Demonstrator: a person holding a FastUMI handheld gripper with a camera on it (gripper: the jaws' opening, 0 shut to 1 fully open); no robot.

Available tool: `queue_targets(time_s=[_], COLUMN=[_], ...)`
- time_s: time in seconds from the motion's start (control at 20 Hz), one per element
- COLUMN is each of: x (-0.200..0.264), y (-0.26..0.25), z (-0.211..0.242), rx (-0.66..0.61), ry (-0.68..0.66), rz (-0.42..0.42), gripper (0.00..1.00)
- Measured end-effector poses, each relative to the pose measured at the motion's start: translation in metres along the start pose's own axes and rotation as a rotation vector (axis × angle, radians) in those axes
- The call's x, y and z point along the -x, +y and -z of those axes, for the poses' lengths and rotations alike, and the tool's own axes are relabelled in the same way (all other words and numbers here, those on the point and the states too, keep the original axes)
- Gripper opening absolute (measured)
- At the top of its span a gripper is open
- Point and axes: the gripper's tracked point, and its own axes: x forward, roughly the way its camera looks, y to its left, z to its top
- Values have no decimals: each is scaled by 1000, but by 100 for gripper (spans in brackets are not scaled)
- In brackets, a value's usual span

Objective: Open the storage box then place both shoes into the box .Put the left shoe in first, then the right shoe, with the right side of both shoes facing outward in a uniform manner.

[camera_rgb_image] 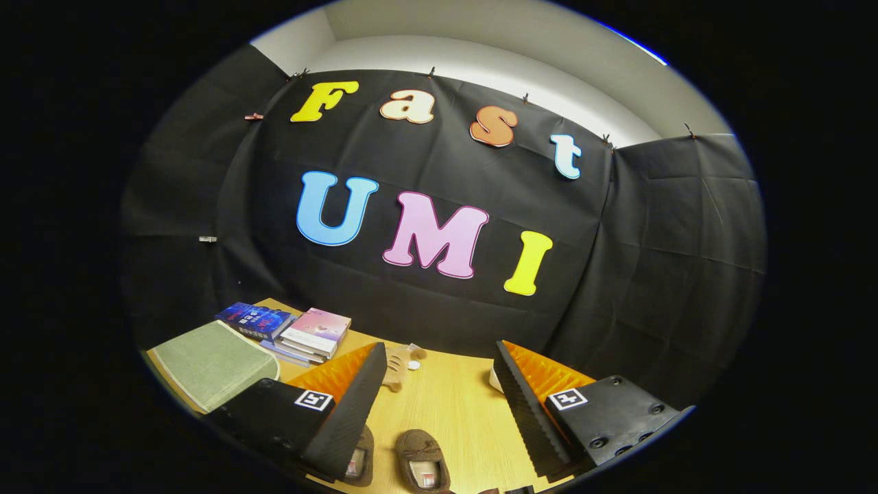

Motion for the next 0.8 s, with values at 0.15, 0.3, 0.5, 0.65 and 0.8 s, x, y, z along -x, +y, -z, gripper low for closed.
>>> queue_targets(time_s=[0.15, 0.3, 0.5, 0.65, 0.8], x=[0, 0, -1, -1, -1], y=[1, 1, 2, 2, 3], z=[-1, 0, 0, 0, 1], rx=[1, 3, 4, 5, 4], ry=[0, 1, -1, -1, 1], rz=[-1, -2, -4, -5, -8], gripper=[98, 98, 98, 98, 98])
